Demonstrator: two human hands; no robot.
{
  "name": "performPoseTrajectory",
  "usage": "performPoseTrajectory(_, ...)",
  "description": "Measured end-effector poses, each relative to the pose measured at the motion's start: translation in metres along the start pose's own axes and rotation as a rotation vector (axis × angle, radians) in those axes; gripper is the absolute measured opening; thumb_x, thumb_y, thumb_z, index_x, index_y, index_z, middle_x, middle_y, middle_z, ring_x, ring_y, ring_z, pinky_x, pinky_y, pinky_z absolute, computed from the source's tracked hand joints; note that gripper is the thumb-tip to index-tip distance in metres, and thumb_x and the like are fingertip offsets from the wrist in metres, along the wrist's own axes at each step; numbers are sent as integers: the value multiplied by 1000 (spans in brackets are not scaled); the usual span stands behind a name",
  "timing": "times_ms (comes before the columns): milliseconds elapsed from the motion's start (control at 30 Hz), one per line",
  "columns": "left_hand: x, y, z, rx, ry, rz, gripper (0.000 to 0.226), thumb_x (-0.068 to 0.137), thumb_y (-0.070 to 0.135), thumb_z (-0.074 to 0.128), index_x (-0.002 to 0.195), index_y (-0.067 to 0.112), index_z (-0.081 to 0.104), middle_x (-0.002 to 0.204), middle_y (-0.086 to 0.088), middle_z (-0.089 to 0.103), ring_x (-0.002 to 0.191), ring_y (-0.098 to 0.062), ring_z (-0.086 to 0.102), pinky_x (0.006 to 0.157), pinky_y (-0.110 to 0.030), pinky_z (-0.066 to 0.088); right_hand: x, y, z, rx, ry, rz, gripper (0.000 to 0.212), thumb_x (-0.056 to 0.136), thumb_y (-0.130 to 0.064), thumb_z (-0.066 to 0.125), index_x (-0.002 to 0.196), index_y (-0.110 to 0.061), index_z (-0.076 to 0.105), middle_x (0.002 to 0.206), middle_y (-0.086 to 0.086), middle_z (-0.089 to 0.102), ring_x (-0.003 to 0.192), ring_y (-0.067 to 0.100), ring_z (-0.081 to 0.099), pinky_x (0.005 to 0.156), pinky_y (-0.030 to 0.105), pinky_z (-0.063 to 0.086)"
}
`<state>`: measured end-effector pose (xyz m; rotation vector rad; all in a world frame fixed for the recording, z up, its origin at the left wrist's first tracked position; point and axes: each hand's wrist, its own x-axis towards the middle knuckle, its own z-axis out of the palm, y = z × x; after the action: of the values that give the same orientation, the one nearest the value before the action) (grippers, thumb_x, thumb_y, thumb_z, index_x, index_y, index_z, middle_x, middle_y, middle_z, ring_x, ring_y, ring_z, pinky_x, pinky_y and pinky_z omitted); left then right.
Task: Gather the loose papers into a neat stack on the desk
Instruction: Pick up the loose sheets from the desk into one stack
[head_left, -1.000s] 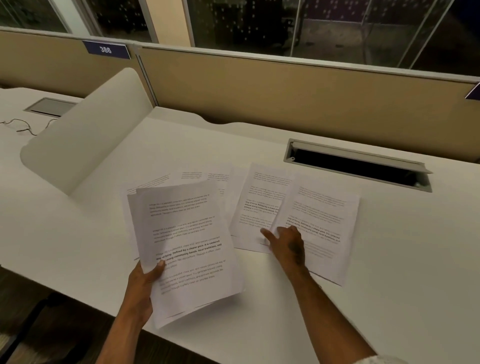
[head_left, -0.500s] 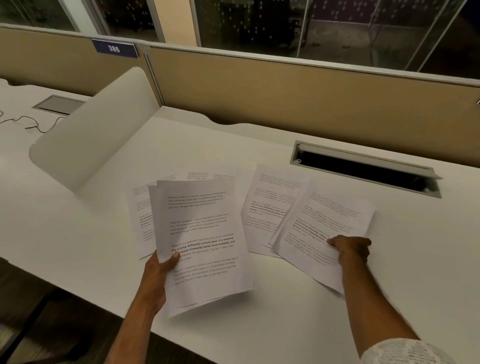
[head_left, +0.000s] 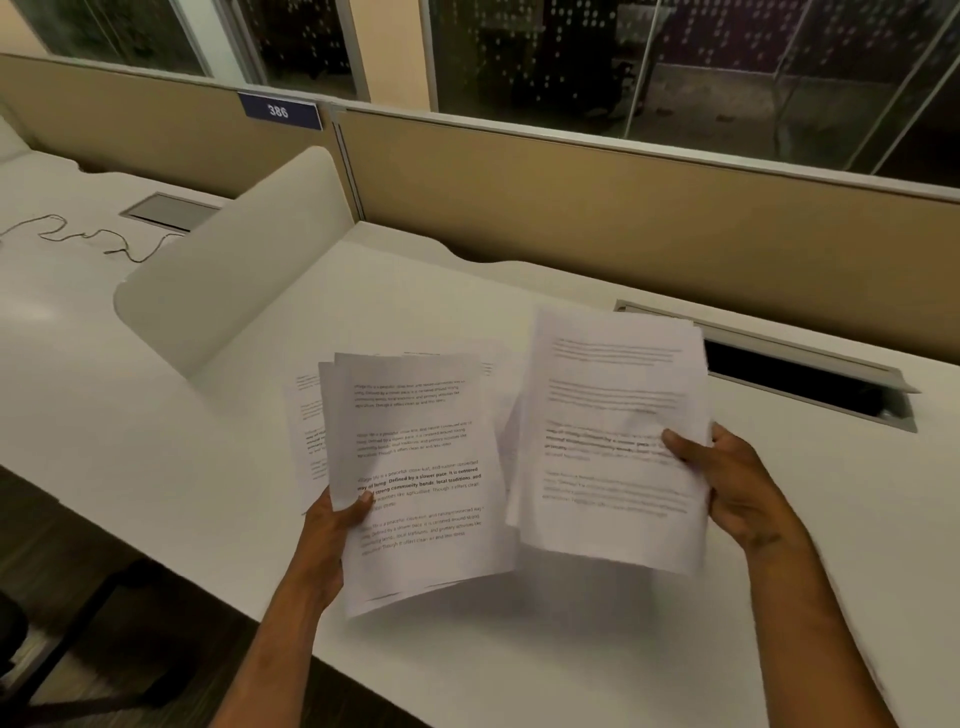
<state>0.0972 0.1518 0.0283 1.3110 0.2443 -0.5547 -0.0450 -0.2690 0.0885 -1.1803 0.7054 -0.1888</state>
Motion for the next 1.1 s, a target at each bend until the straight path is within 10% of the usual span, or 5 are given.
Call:
performPoseTrajectory(333,-8,-8,17,-21,-163,12,47,92,18,68,138,16,57,130,-29,65,115,-52,64,94,-71,51,-11,72,117,-133,-300,77,42,90,-16,71,130,-10,61,124,9,72,112,27,70,98,42,56)
performPoseTrajectory(567,-18,-7,23,-126,-150,-117,56,96,62,44,127,23,70,118,-20,74,97,-39,75,77,-52,63,-13,92,155,-287,-221,14,72,91,-13,71,150,-24,31,138,-8,52,121,10,55,109,34,43)
performPoseTrajectory(867,-15,-14,6,28,-59,-23,36,95,17,65,130,19,61,122,-17,74,104,-38,74,74,-47,64,0,97,176,-498,-189,-75,54,94,-28,65,145,-23,45,138,-7,56,122,15,55,106,34,46)
performPoseTrajectory(1100,-3,1,-46,14,13,-29,39,91,19,67,129,23,62,116,-17,76,101,-39,74,75,-50,64,54,81,139,-962,529,172,72,91,-52,60,139,-1,44,138,27,48,125,41,49,99,50,46)
